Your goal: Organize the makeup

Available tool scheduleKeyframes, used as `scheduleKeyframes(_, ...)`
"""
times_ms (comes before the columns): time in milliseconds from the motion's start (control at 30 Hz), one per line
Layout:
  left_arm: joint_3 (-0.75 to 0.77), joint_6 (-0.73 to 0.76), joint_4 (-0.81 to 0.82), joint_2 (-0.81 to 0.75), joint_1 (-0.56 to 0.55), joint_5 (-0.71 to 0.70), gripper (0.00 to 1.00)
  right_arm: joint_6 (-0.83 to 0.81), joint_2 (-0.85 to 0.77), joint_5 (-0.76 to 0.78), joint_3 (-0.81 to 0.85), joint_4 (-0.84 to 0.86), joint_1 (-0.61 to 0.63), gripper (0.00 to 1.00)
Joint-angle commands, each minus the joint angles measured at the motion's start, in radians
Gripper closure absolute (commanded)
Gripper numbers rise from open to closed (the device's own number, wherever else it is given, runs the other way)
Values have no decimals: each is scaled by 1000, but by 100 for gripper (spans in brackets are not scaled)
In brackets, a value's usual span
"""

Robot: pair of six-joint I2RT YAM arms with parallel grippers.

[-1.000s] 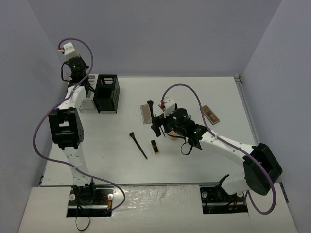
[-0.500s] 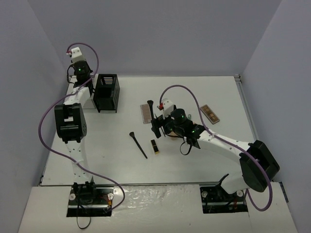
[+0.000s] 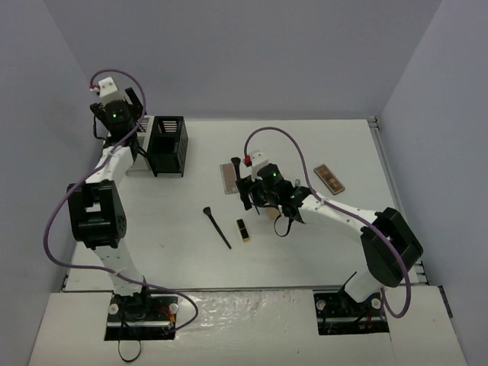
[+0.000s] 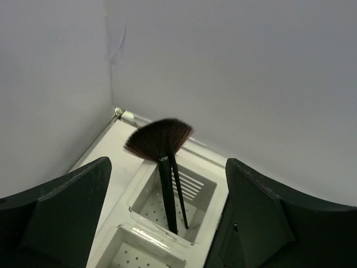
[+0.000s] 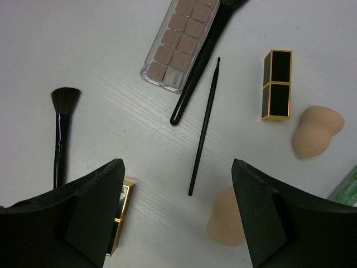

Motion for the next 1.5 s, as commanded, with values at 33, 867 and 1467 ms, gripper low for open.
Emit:
scheduleKeyframes(33, 29, -124, -235, -357, 4, 45, 9, 48, 59, 75, 106, -34, -35, 37)
scheduleKeyframes(867, -493, -169, -945, -1036, -39, 371, 3, 90, 361, 113, 208, -117, -29, 68)
scheduleKeyframes(1467, -507, -181, -900, -1006, -157, 466, 3, 71, 244, 174, 228, -134, -28, 100)
